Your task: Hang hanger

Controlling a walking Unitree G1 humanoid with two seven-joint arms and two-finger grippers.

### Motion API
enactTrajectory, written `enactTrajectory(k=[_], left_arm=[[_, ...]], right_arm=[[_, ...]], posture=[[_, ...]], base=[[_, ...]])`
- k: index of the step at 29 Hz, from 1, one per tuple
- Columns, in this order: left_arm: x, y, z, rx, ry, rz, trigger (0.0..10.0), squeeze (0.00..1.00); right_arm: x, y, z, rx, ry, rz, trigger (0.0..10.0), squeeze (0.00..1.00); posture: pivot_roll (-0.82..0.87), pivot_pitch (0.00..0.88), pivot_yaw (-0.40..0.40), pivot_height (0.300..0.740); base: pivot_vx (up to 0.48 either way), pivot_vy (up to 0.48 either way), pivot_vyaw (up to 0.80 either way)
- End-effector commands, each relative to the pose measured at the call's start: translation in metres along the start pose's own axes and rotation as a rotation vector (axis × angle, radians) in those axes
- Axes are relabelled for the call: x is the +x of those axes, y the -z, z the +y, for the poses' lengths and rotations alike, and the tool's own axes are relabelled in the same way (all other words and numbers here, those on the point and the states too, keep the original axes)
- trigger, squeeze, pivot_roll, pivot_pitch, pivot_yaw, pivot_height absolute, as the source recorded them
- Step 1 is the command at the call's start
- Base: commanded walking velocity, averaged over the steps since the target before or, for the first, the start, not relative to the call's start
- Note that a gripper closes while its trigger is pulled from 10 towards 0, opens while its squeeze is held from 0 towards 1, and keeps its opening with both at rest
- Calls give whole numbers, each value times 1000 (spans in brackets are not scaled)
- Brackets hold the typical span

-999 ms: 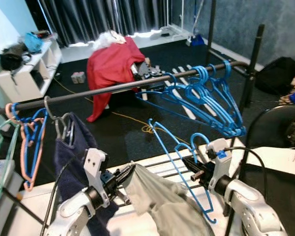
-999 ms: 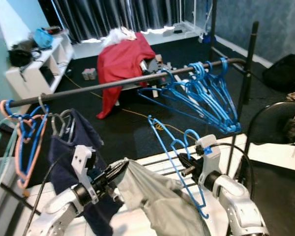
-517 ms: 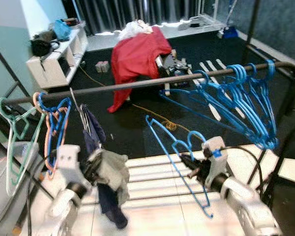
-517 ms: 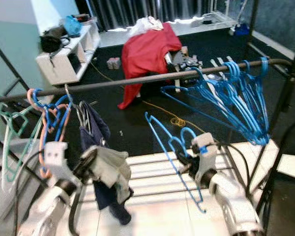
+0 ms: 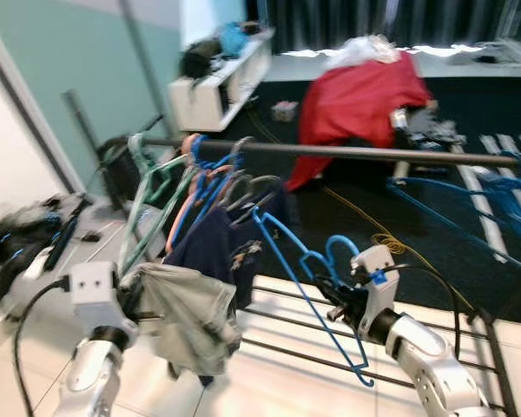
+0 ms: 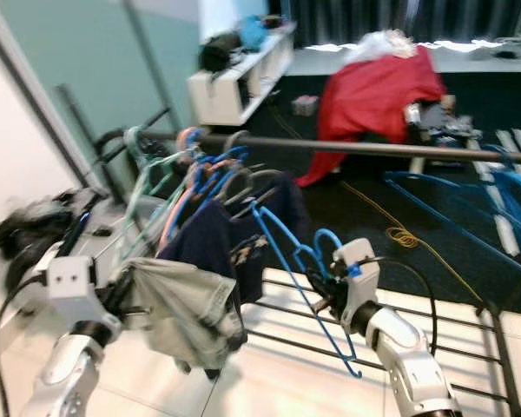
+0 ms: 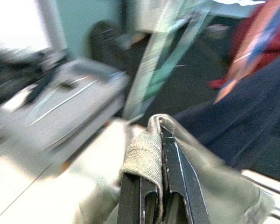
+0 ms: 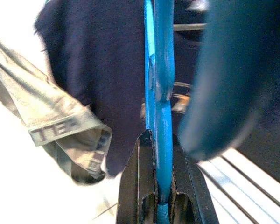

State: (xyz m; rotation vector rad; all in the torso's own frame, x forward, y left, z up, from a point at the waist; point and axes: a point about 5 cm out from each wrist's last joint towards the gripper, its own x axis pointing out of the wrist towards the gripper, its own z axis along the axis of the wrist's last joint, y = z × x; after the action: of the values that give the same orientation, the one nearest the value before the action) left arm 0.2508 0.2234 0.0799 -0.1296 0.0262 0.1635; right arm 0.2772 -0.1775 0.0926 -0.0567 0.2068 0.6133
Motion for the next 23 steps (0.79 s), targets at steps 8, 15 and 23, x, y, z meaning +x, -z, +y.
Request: enactTrajectory(k=[8,15,23], left_arm=[[9,-4,1,-16,-68,-23,10000,0],[10,-3,2,3,-139,-28,10000,0],[15,-4,0,20,-114,-32,10000,0]], right_arm=[[1,4,8,-85,-84,28,10000,0],[-2,3,17,-104,-170,-7,10000,0],[-2,3,17,-101,-175,-15,10000,0]], posture=[[-82,3,44,740],[-82,0,42,740],[-78,0,43,740]], base=[[0,0,775],[0,0,769],[0,0,769]])
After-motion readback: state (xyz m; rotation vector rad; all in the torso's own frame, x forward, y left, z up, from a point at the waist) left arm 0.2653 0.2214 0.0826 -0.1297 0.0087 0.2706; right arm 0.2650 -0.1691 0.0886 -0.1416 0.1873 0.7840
